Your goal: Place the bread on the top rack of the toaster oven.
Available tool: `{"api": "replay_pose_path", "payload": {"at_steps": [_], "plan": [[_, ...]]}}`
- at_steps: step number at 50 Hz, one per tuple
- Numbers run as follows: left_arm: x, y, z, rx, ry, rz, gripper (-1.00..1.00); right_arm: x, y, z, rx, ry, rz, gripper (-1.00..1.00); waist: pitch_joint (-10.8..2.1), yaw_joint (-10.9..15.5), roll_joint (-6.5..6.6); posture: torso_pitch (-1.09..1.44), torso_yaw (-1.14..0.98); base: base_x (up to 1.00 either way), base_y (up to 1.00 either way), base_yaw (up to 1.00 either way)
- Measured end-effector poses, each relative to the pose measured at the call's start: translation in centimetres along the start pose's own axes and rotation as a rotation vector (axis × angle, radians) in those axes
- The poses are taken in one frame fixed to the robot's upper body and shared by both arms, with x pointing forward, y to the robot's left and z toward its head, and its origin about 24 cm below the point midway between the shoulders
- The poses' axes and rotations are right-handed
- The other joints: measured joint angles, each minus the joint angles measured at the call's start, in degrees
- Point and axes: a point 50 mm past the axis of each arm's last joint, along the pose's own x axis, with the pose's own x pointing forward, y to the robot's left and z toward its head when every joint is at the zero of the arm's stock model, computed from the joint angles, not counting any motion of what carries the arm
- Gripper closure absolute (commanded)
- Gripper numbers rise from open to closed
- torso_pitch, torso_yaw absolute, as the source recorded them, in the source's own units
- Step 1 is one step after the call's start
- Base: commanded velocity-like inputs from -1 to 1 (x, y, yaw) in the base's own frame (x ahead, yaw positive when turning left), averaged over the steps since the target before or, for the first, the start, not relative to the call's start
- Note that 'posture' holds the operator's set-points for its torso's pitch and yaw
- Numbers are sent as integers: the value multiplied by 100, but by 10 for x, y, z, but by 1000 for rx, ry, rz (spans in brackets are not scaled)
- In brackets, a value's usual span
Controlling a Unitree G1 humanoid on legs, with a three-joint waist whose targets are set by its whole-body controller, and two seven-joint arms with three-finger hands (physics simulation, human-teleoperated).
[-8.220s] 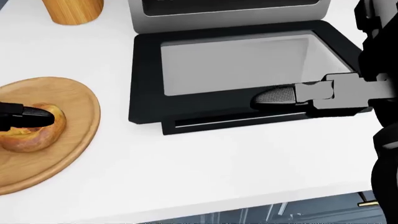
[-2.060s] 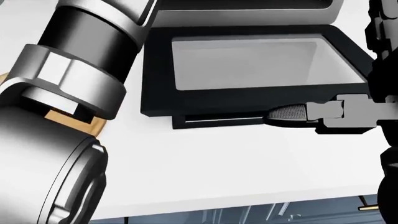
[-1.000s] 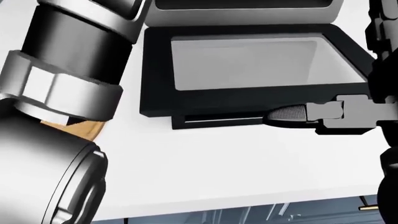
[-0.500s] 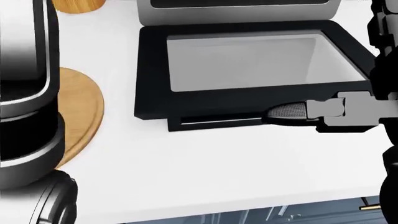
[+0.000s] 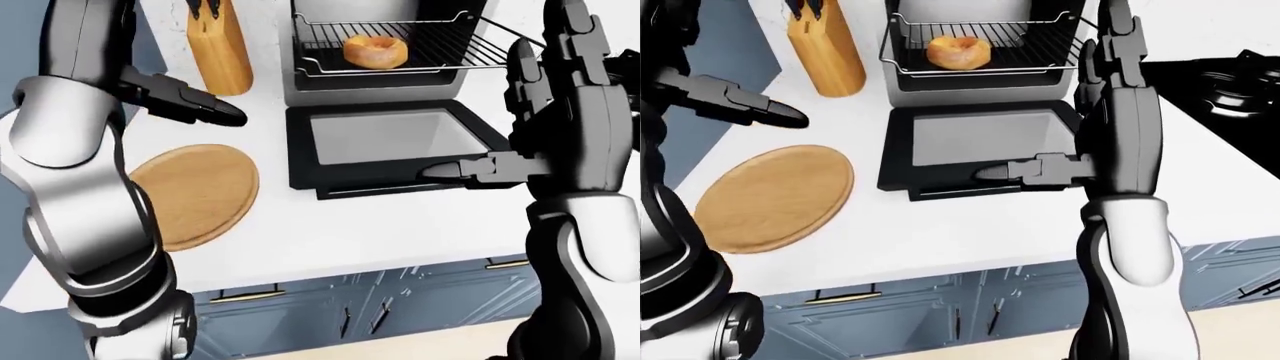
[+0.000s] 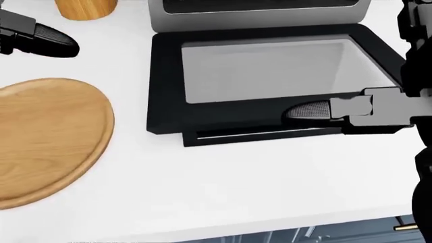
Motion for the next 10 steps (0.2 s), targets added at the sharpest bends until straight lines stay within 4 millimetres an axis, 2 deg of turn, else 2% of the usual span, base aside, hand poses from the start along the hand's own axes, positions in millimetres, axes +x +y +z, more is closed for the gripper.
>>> {"api": "replay_pose_path", "payload": {"at_steps": [10], "plan": [[-14, 5, -32, -9, 85, 33, -100, 0, 0, -3, -2, 5, -4, -100, -29, -6, 47, 0, 0, 0, 0, 0]]}}
